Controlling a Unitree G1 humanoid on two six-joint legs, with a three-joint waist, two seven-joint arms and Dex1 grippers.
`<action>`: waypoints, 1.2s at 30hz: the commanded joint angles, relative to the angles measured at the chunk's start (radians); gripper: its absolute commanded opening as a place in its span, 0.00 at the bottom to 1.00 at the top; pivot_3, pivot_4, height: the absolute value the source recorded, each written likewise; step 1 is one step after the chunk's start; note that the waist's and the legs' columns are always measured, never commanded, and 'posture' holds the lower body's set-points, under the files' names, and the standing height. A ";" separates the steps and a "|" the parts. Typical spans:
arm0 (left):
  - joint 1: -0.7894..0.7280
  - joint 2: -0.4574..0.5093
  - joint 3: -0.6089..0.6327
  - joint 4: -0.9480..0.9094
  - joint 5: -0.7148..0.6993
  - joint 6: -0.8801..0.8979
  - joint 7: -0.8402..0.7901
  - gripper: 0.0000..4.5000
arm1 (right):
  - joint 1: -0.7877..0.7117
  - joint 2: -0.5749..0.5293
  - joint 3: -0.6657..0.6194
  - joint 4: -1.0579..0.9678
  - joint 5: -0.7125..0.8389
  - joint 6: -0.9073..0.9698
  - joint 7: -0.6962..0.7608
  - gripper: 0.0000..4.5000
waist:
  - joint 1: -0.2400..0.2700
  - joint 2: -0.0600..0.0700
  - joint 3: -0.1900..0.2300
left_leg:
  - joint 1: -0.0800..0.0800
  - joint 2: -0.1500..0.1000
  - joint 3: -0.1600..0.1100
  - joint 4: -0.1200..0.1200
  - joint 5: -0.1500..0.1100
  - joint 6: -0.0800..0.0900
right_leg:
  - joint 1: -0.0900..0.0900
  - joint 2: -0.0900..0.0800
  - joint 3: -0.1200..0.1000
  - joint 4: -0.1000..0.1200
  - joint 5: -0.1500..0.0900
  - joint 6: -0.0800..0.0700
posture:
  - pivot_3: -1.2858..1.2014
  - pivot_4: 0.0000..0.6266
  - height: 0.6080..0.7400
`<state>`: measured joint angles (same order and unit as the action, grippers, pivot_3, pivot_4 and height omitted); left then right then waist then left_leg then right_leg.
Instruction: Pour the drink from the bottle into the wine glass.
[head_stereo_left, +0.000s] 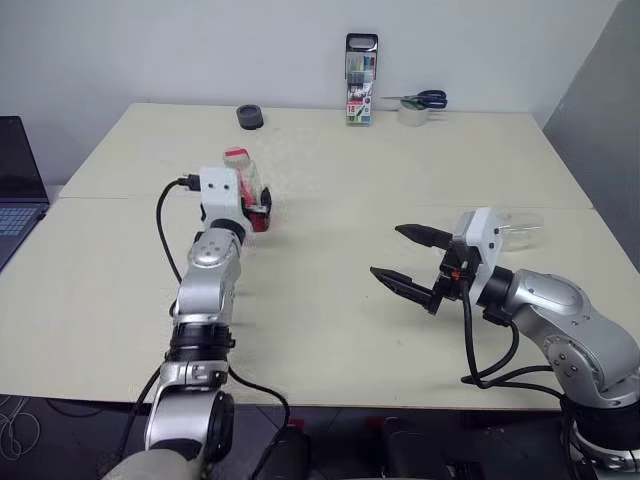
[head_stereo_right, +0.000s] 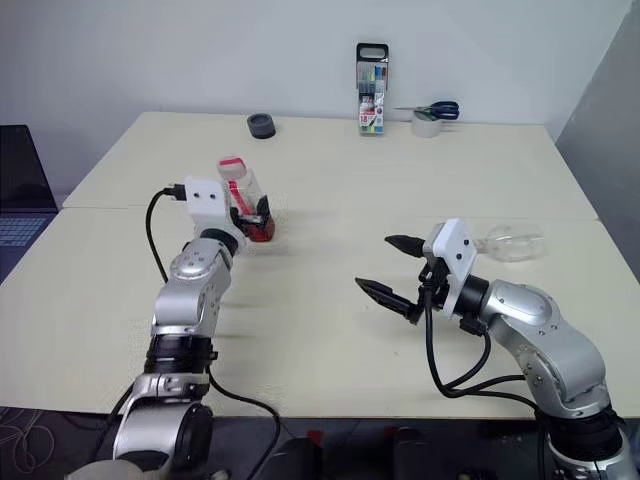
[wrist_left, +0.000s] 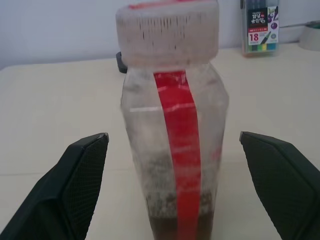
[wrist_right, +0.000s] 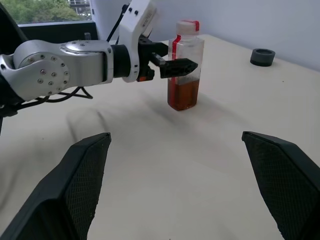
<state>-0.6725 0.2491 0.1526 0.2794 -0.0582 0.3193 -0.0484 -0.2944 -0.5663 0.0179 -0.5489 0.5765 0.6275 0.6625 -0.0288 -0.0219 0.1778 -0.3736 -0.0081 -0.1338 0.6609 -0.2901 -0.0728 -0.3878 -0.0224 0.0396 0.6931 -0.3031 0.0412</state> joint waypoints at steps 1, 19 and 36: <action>-0.058 0.012 -0.004 0.040 0.021 -0.041 0.017 1.00 | -0.022 0.003 -0.014 -0.008 0.020 -0.011 0.015 1.00 | -0.001 0.000 0.000 | 0.000 0.000 0.000 0.000 0.000 0.000 | 0.000 0.000 0.000 0.000 0.000 0.000 | 0.52 0.24 1.00; -0.182 0.034 -0.014 0.231 0.044 -0.111 0.021 1.00 | -0.052 0.002 -0.024 0.019 0.022 -0.011 0.022 1.00 | -0.001 0.000 0.000 | -0.002 0.000 0.000 0.000 0.000 -0.001 | -0.001 0.000 0.000 -0.003 0.001 0.001 | 0.52 0.24 1.00; -0.157 0.037 -0.024 0.201 0.034 -0.068 0.013 0.46 | -0.087 -0.004 -0.046 0.038 0.035 0.005 0.018 1.00 | -0.002 0.000 0.000 | -0.003 0.000 0.000 0.000 0.000 -0.001 | -0.001 -0.001 0.000 -0.004 0.001 0.002 | 0.52 0.24 1.00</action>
<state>-0.8248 0.2780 0.1234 0.5204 -0.0292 0.2454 -0.0408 -0.3650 -0.5669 0.0085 -0.4951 0.5942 0.6388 0.6770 -0.0308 -0.0219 0.1779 -0.3765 -0.0083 -0.1339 0.6607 -0.2897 -0.0736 -0.3892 -0.0231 0.0397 0.6893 -0.3021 0.0428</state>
